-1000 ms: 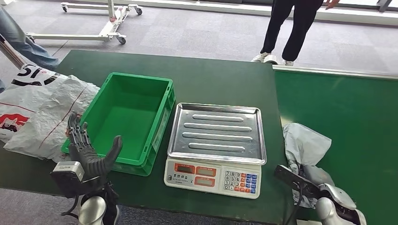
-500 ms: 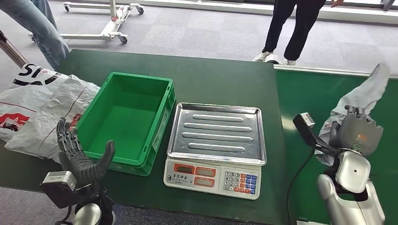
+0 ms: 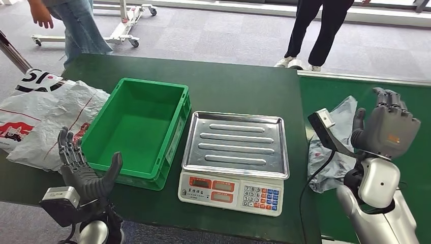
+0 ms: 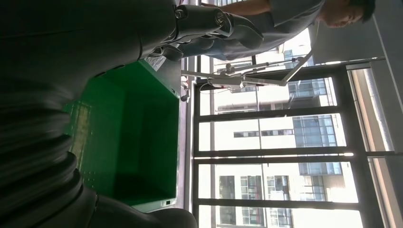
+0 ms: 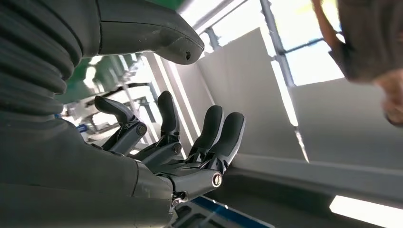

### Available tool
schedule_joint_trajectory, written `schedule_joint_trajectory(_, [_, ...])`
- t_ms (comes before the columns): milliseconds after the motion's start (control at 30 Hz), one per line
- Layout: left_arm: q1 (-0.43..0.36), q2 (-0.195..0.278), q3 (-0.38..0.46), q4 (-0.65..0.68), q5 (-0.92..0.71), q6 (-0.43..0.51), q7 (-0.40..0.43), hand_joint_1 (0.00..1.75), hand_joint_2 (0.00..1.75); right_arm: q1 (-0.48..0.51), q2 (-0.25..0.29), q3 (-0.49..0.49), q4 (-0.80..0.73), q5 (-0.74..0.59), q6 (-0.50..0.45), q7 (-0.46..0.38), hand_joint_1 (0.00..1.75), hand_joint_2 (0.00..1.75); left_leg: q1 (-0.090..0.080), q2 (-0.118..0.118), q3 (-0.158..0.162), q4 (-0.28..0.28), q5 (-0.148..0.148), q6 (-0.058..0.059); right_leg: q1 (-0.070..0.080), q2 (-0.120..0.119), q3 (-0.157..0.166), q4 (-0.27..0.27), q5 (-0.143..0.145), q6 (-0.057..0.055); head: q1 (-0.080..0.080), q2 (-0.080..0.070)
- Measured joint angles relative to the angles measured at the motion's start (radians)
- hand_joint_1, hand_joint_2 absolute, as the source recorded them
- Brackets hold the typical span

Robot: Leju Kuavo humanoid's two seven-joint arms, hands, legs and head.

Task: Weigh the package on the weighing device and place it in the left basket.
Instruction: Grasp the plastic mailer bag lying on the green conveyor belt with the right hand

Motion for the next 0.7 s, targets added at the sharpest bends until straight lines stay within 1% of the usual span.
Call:
schedule_joint_trajectory(133, [-0.002,0.0,-0.006,0.006,0.0,0.0,0.0,0.0,1.75,-0.014,0.009,0.012,-0.01,0.0,-0.117,-0.154,1.75,1.75,0.0,0.0,0.0,0.0,0.0,0.0,0.0,0.0,0.0,0.0,0.0,0.0,0.0,0.0])
schedule_joint_trajectory(233, [-0.004,0.0,-0.013,0.012,0.0,0.004,0.0,0.0,1.75,-0.018,0.034,0.014,-0.012,0.0,-0.171,-0.315,1.74,1.75,0.0,0.0,0.0,0.0,0.0,0.0,0.0,0.0,0.0,0.0,0.0,0.0,0.0,0.0])
schedule_joint_trajectory(267, [-0.005,0.001,-0.015,0.014,0.002,0.005,0.0,0.0,1.75,-0.018,0.047,0.013,-0.013,-0.001,-0.187,-0.388,1.4,1.75,0.0,0.0,0.0,0.0,0.0,0.0,0.0,0.0,0.0,0.0,0.0,0.0,0.0,0.0])
schedule_joint_trajectory(367, [-0.015,0.003,-0.023,0.026,0.008,0.01,0.0,0.0,1.75,-0.019,0.096,0.011,-0.01,-0.001,-0.23,-0.631,0.1,1.75,0.0,0.0,0.0,0.0,0.0,0.0,0.0,0.0,0.0,0.0,0.0,0.0,0.0,0.0])
schedule_joint_trajectory(400, [-0.021,0.004,-0.027,0.03,0.01,0.012,0.0,0.0,1.75,-0.02,0.113,0.011,-0.009,-0.001,-0.237,-0.694,0.0,1.31,0.0,-0.001,0.0,0.0,0.0,0.0,0.0,-0.001,0.0,0.0,0.0,0.0,0.0,0.0])
schedule_joint_trajectory(433, [-0.027,0.006,-0.03,0.034,0.013,0.013,0.0,0.0,1.75,-0.022,0.128,0.012,-0.006,-0.002,-0.237,-0.733,0.0,0.87,0.0,-0.001,0.0,0.0,0.001,0.0,0.0,-0.001,0.0,0.0,0.0,0.0,0.0,0.0])
schedule_joint_trajectory(467, [-0.033,0.007,-0.032,0.039,0.015,0.016,0.0,0.0,1.75,-0.031,0.139,0.019,-0.002,-0.002,-0.224,-0.736,0.0,0.44,0.0,-0.002,-0.002,0.0,0.001,0.0,0.0,-0.002,0.001,0.0,0.0,0.0,0.0,0.0])
schedule_joint_trajectory(500, [-0.041,0.008,-0.035,0.044,0.018,0.022,0.0,0.0,1.75,-0.051,0.146,0.038,0.008,-0.002,-0.198,-0.7,0.0,0.0,0.0,-0.002,-0.004,0.0,0.001,0.0,0.0,-0.001,0.0,0.0,0.0,0.0,0.0,0.0])
schedule_joint_trajectory(533, [-0.049,0.009,-0.037,0.048,0.021,0.028,0.0,0.0,1.75,-0.081,0.149,0.072,0.022,-0.002,-0.163,-0.622,0.0,0.0,0.0,-0.001,-0.006,-0.001,0.001,0.0,0.0,-0.001,0.0,0.0,0.0,0.0,0.0,0.0])
schedule_joint_trajectory(567, [-0.056,0.01,-0.04,0.052,0.023,0.035,0.0,0.0,1.75,-0.121,0.149,0.128,0.043,-0.002,-0.124,-0.502,0.0,0.0,0.0,0.0,-0.006,-0.001,0.001,0.0,0.0,0.0,0.0,0.001,0.001,0.0,0.0,0.0])
schedule_joint_trajectory(633, [-0.066,0.013,-0.045,0.057,0.028,0.048,0.0,0.0,1.75,-0.198,0.142,0.281,0.093,-0.001,-0.059,-0.235,0.0,0.87,0.0,0.001,-0.002,0.0,0.002,0.0,0.0,0.001,-0.001,0.0,0.001,0.0,0.0,0.0])
schedule_joint_trajectory(667, [-0.066,0.014,-0.046,0.058,0.031,0.053,0.0,0.0,1.75,-0.226,0.138,0.356,0.116,-0.001,-0.034,-0.127,0.0,1.31,0.0,0.001,0.0,0.0,0.003,0.0,0.0,0.001,-0.001,0.0,0.002,0.0,0.0,0.0])
schedule_joint_trajectory(700, [-0.065,0.016,-0.046,0.058,0.035,0.058,0.0,0.0,1.75,-0.247,0.132,0.421,0.141,-0.002,-0.012,-0.044,0.0,1.75,0.0,-0.001,0.0,0.0,0.003,0.0,0.0,0.0,-0.001,0.0,0.002,0.0,0.0,0.0])
